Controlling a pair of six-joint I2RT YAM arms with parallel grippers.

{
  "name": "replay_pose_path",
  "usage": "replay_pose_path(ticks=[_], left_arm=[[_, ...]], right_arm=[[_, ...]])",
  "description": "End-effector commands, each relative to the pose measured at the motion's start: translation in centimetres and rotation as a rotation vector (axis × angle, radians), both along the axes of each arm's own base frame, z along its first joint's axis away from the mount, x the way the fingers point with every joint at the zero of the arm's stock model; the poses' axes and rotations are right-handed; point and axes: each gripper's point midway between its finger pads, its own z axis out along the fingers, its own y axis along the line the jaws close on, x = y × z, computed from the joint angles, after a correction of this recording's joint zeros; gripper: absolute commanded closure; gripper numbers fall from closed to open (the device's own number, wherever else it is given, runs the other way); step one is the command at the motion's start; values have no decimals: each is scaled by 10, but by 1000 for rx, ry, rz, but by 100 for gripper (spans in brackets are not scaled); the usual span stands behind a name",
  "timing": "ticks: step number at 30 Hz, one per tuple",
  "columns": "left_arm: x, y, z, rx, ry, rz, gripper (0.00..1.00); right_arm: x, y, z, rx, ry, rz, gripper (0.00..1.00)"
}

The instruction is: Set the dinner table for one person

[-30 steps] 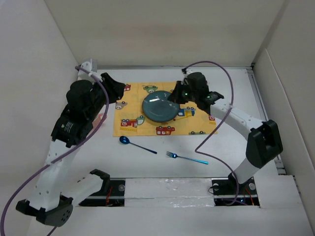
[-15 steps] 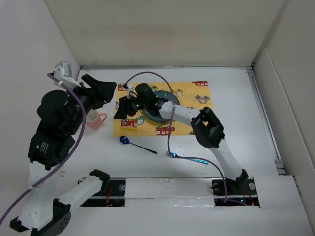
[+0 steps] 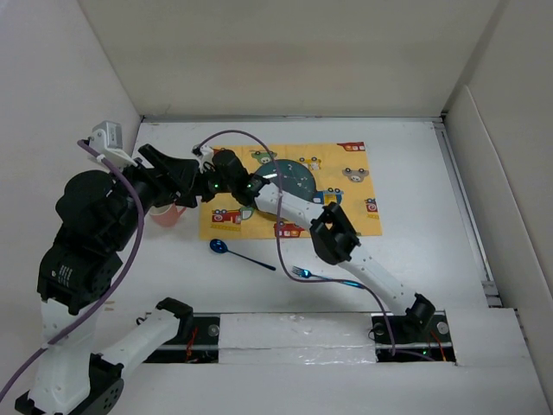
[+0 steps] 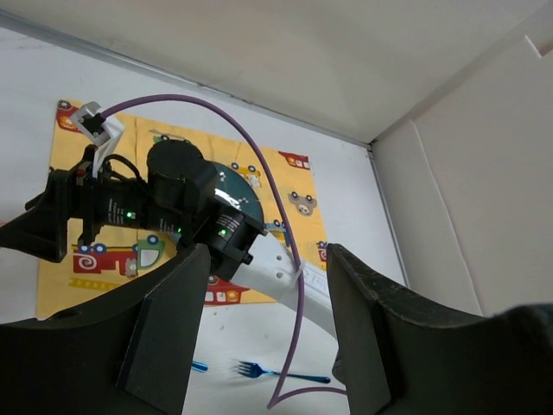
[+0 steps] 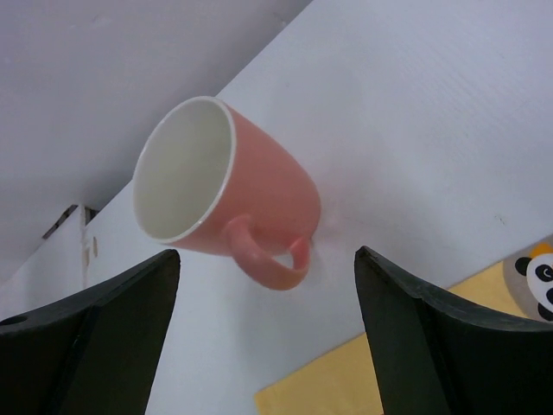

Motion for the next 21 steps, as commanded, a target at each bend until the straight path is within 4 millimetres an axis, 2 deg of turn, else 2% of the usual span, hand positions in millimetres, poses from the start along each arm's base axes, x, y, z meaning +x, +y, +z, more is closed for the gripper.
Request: replay_pose_path(ticks=[1, 6, 9, 11, 12, 14, 18, 19, 20, 21], left_arm=[[-3, 7, 2, 40, -26, 12, 47], [-2, 10, -10, 74, -8, 24, 46], [0, 11, -12, 90, -8, 27, 46], [2, 11, -15, 94, -8, 30, 46], [2, 11, -15, 94, -9, 28, 46], [4, 10, -19, 101, -2, 29, 47], [3, 11, -21, 102, 0, 32, 47], [3, 12, -22, 104, 1, 36, 47], [3, 12, -21, 103, -1, 39, 47], [4, 13, -23, 104, 3, 42, 47]], right_arm=[[3, 13, 23, 77, -33, -20, 13], [3, 19, 30, 142, -31, -6, 15], [-3, 20, 28, 155, -9, 20, 18], [-18, 26, 24, 154, -1, 53, 19], [-17, 26, 24, 152, -4, 51, 20], [-30, 34, 20, 155, -2, 67, 25], [-31, 32, 10, 133, 15, 68, 33], [-31, 32, 20, 148, 3, 67, 35], [-31, 30, 22, 146, -1, 60, 38], [-30, 28, 14, 126, 5, 51, 42]])
